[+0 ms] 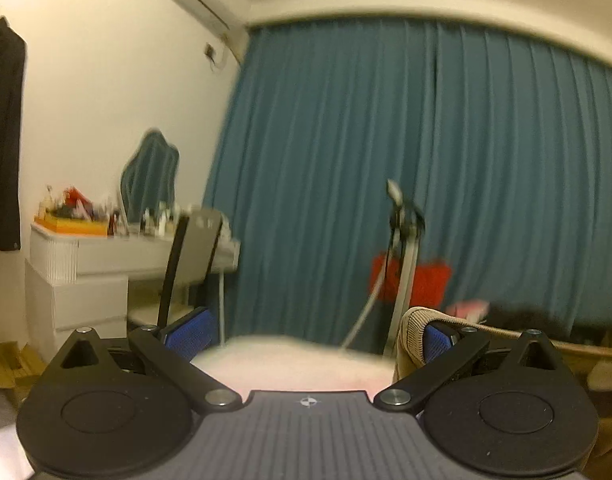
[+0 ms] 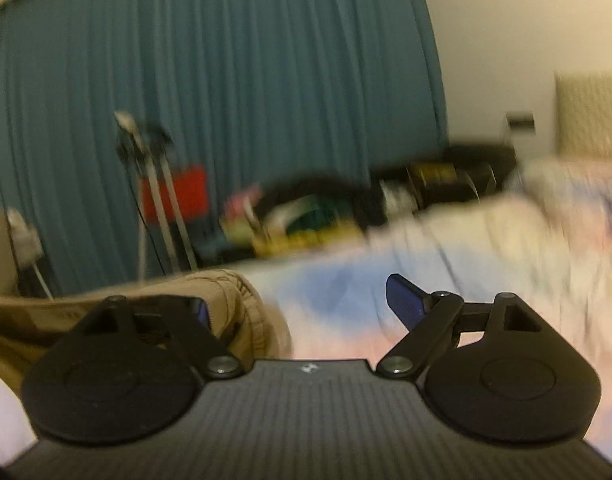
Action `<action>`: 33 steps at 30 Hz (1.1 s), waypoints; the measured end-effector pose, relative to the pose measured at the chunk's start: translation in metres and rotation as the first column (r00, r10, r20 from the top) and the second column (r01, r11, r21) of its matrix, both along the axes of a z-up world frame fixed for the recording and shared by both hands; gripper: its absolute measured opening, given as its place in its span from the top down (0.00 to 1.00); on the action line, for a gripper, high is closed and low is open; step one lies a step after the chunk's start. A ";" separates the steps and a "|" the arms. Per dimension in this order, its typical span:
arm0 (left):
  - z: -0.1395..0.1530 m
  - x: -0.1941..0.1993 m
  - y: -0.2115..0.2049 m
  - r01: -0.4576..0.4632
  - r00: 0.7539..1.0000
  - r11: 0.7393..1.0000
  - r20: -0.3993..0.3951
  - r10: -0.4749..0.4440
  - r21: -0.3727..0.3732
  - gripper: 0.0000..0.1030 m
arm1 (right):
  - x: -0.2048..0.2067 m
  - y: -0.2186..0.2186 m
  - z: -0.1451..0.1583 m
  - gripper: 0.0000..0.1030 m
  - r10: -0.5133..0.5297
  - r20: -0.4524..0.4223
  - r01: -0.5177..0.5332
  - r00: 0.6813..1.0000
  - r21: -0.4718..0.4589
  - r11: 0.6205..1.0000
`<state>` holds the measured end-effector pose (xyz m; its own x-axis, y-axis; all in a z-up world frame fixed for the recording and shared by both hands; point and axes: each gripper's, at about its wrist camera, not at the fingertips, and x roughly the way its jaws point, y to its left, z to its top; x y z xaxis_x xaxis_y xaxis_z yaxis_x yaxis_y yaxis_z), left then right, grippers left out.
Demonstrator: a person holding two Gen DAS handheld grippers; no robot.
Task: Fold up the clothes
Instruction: 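Raise the T-shirt high with both grippers to shake it open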
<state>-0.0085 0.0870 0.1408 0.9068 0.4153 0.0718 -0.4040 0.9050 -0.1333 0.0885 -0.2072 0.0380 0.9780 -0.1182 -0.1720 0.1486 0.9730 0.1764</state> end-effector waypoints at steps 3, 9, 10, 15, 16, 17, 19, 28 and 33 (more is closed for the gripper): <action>0.027 -0.010 0.003 -0.011 0.998 1.000 0.054 0.011 -0.009 0.00 | -0.017 0.001 0.069 0.18 0.011 0.112 -0.007 0.994 -0.034 0.999; 0.137 -0.057 0.011 0.022 0.978 1.000 0.210 -0.024 0.010 0.00 | -0.062 -0.001 0.204 0.18 0.037 0.312 -0.006 0.949 -0.098 0.995; 0.157 -0.066 0.013 0.029 0.971 0.999 0.237 -0.032 0.015 0.00 | -0.074 -0.002 0.222 0.18 0.040 0.338 -0.005 0.940 -0.104 0.995; 0.237 -0.117 0.016 0.077 0.947 0.996 0.310 -0.089 0.050 0.00 | -0.130 -0.008 0.299 0.18 0.046 0.424 0.010 0.905 -0.129 0.992; 0.251 -0.127 0.015 0.094 0.944 0.994 0.313 -0.104 0.048 0.00 | -0.138 -0.011 0.311 0.17 0.047 0.426 0.006 0.903 -0.122 0.992; 0.263 -0.131 0.015 0.113 0.944 0.993 0.308 -0.119 0.039 0.00 | -0.146 -0.013 0.323 0.17 0.048 0.429 0.003 0.902 -0.116 0.993; 0.286 -0.141 0.015 0.149 0.943 0.989 0.298 -0.148 0.019 0.00 | -0.157 -0.017 0.342 0.17 0.048 0.430 -0.003 0.902 -0.105 0.994; 0.288 -0.085 0.019 0.272 0.956 0.959 0.136 -0.260 -0.080 0.00 | -0.134 -0.027 0.341 0.17 -0.004 0.357 0.063 0.934 -0.154 0.986; 0.238 0.006 0.023 0.312 0.947 0.935 -0.017 -0.320 -0.167 0.00 | -0.056 -0.038 0.295 0.17 -0.016 0.219 0.052 0.976 -0.159 0.986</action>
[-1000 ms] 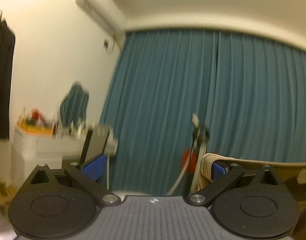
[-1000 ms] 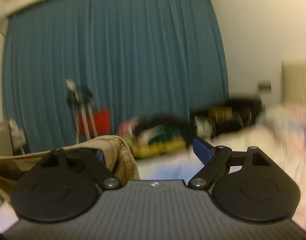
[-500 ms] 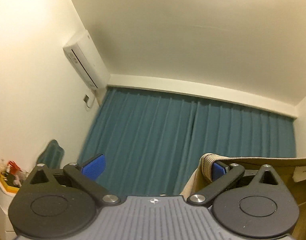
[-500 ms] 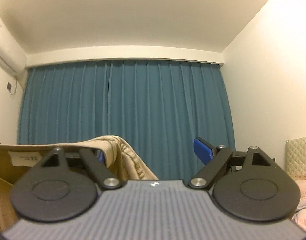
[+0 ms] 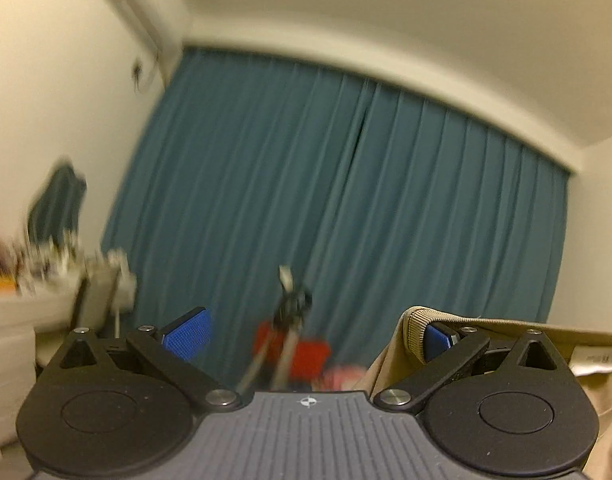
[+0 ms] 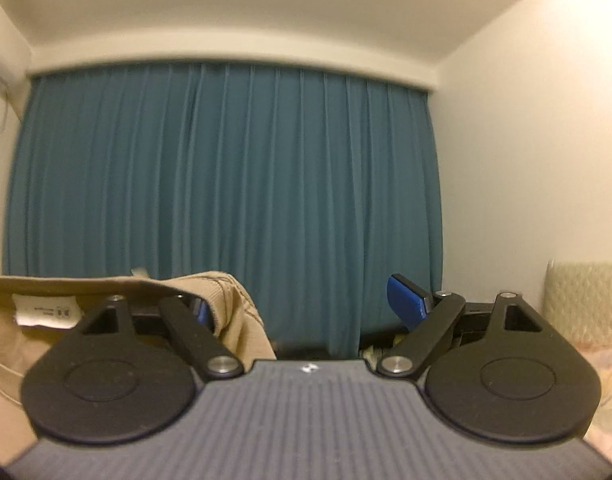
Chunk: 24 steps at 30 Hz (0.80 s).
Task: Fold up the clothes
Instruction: 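Raise the T-shirt high with both grippers to shake it open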
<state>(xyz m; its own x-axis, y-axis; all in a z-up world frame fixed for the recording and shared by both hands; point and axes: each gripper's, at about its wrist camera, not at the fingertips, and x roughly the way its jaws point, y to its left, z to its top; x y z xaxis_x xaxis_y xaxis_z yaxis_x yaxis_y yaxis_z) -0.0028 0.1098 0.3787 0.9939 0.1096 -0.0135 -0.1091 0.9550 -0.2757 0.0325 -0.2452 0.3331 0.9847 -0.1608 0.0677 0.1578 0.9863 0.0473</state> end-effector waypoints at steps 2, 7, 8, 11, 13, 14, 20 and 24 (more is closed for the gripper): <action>-0.024 0.050 -0.002 0.001 0.999 1.000 -0.050 -0.001 -0.015 0.00 | 0.045 0.000 -0.020 0.17 -0.003 -0.047 0.003 0.999 0.005 1.000; -0.091 0.179 -0.009 -0.027 0.990 0.998 -0.137 0.020 -0.050 0.00 | 0.170 0.006 -0.082 0.18 -0.019 -0.140 0.019 0.990 -0.001 1.000; -0.105 0.205 -0.011 -0.037 0.988 0.998 -0.150 0.028 -0.057 0.00 | 0.196 0.008 -0.099 0.18 -0.020 -0.154 0.020 0.988 -0.004 1.000; -0.159 0.307 0.004 -0.062 0.980 0.996 -0.194 0.049 -0.063 0.00 | 0.275 0.015 -0.153 0.18 -0.024 -0.193 0.021 0.981 -0.016 1.000; -0.200 0.375 0.007 -0.070 0.972 0.996 -0.229 0.053 -0.063 0.00 | 0.328 0.020 -0.188 0.18 -0.027 -0.219 0.022 0.975 -0.023 0.999; -0.224 0.402 0.010 -0.068 0.967 0.996 -0.252 0.051 -0.059 0.00 | 0.354 0.022 -0.206 0.18 -0.028 -0.232 0.022 0.972 -0.027 0.999; -0.392 0.541 0.024 -0.027 0.880 1.000 -0.475 0.017 -0.013 0.00 | 0.487 0.040 -0.339 0.18 -0.005 -0.419 -0.011 0.908 -0.036 0.999; -0.478 0.586 0.038 0.040 0.738 0.998 -0.672 -0.063 -0.051 0.00 | 0.547 0.056 -0.418 0.18 0.123 -0.671 -0.134 0.731 0.035 0.990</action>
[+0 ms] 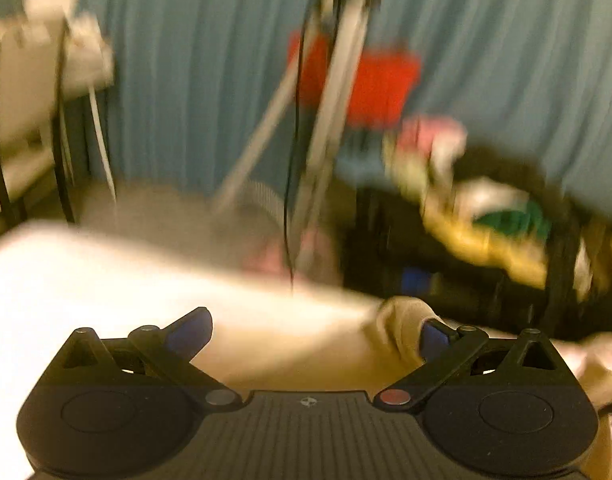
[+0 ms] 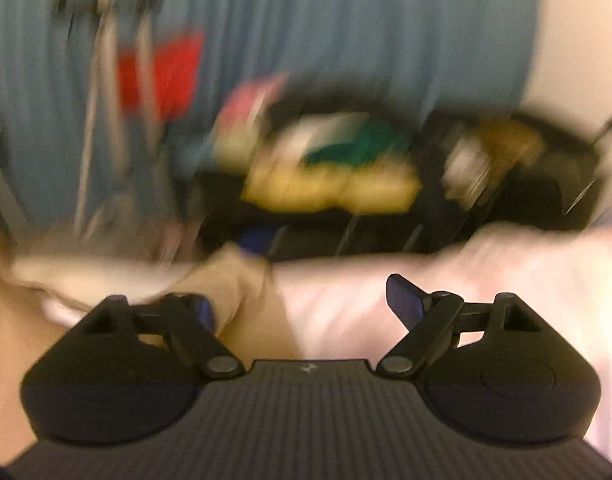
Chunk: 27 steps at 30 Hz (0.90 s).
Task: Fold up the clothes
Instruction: 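Raise the T-shirt high with both grippers to shake it open, then lower the unfolded T-shirt flat onto the duvet with both grippers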
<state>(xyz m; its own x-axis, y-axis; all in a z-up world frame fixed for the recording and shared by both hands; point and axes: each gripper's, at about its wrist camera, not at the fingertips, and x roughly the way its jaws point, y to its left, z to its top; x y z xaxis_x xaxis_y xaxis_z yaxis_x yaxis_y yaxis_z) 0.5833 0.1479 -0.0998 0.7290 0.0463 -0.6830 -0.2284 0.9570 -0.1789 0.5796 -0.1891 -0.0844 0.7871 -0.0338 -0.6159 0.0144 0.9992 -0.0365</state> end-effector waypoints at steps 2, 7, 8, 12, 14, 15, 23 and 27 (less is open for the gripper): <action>-0.020 0.010 0.007 0.038 0.996 0.999 -0.079 -0.038 -0.013 0.00 | 0.003 0.005 -0.014 0.18 0.042 -0.044 -0.042 0.998 0.006 0.999; 0.009 -0.037 0.001 0.089 0.995 0.996 -0.041 -0.088 0.011 0.00 | -0.024 0.016 0.014 0.18 0.096 -0.010 -0.096 0.995 0.060 0.994; 0.015 -0.046 -0.001 0.099 0.995 0.995 -0.032 -0.098 0.016 0.00 | -0.035 0.017 0.021 0.18 0.095 0.011 -0.096 0.995 0.080 0.992; 0.039 -0.084 -0.006 0.138 0.990 0.990 0.000 -0.138 0.038 0.00 | -0.092 0.012 0.056 0.18 0.086 0.088 -0.100 0.992 0.164 0.981; 0.057 -0.123 -0.015 0.140 0.989 0.988 0.032 -0.142 0.067 0.00 | -0.132 0.011 0.075 0.18 0.084 0.114 -0.104 0.990 0.176 0.979; 0.068 -0.142 -0.021 0.137 0.989 0.988 0.049 -0.141 0.072 0.00 | -0.153 0.010 0.084 0.18 0.083 0.126 -0.105 0.989 0.178 0.978; 0.104 -0.313 -0.044 0.136 0.971 0.988 0.186 -0.148 0.074 0.00 | -0.320 -0.005 0.127 0.18 0.078 0.230 -0.129 0.970 0.217 0.967; 0.112 -0.403 -0.048 0.129 0.953 0.987 0.266 -0.149 0.093 0.00 | -0.383 -0.011 0.129 0.18 0.075 0.264 -0.133 0.962 0.210 0.968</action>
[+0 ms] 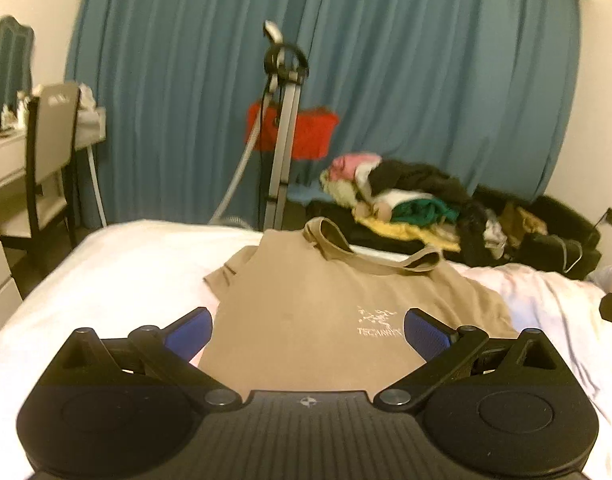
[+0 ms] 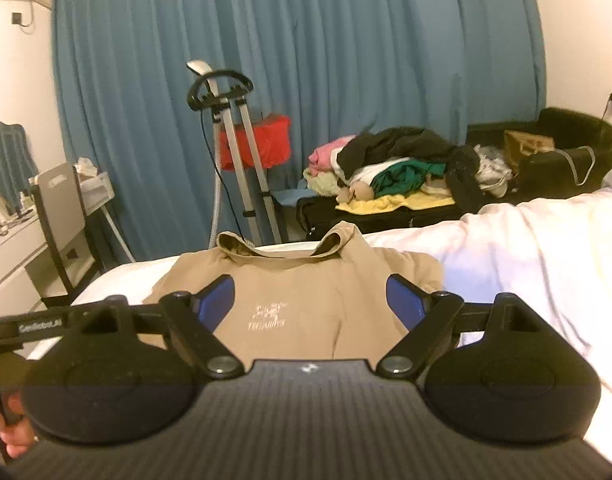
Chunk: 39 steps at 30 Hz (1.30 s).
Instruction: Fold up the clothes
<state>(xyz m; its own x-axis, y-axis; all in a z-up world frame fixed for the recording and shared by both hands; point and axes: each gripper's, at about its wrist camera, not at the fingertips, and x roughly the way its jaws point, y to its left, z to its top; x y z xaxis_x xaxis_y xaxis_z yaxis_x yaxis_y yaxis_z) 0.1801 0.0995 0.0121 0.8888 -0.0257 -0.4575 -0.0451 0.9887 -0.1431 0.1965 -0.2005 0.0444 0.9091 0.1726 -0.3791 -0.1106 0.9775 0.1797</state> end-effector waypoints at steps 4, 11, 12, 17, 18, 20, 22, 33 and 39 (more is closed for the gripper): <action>-0.003 -0.062 -0.002 0.015 1.000 1.000 0.018 -0.015 0.001 0.00 | -0.050 -0.006 -0.005 0.18 -0.001 0.029 0.001 1.000 -0.001 1.000; 0.005 -0.080 0.016 -0.040 0.997 0.990 -0.076 0.030 -0.139 0.00 | -0.085 -0.015 -0.021 0.18 -0.006 0.063 0.005 0.998 0.026 1.000; 0.003 -0.079 0.019 -0.041 0.997 0.988 -0.076 0.030 -0.146 0.00 | -0.088 -0.017 -0.026 0.18 -0.004 0.065 0.002 0.998 0.036 0.999; -0.029 -0.066 0.043 -0.099 0.991 0.973 -0.111 0.077 -0.210 0.00 | -0.091 -0.027 -0.061 0.18 -0.013 0.064 0.006 0.998 0.099 0.995; -0.035 -0.062 0.048 -0.117 0.988 0.967 -0.122 0.091 -0.228 0.00 | -0.089 -0.029 -0.067 0.18 -0.020 0.056 0.014 0.998 0.108 0.994; -0.045 -0.053 0.060 -0.150 0.983 0.950 -0.142 0.115 -0.273 0.00 | -0.085 -0.029 -0.077 0.18 -0.038 0.045 0.033 0.998 0.112 0.993; -0.053 -0.042 0.072 -0.184 0.978 0.926 -0.156 0.139 -0.329 0.01 | -0.079 -0.027 -0.085 0.18 -0.042 0.033 0.038 0.999 0.099 0.994; -0.082 0.066 0.148 -0.317 0.948 0.816 -0.165 0.271 -0.484 0.21 | -0.044 -0.006 -0.130 0.18 -0.031 -0.036 0.031 0.999 -0.015 0.999; -0.120 0.142 0.160 -0.319 0.948 0.813 -0.180 0.264 -0.487 0.43 | -0.020 0.001 -0.153 0.18 -0.017 -0.117 0.017 0.993 -0.008 1.000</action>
<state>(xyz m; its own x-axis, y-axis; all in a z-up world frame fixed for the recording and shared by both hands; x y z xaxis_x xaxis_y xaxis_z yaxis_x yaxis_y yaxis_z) 0.3218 0.2598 -0.1082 0.8424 -0.0240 -0.5384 -0.3604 0.7176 -0.5960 0.1764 -0.1990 -0.1090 0.8611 0.1544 -0.4845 -0.0725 0.9803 0.1836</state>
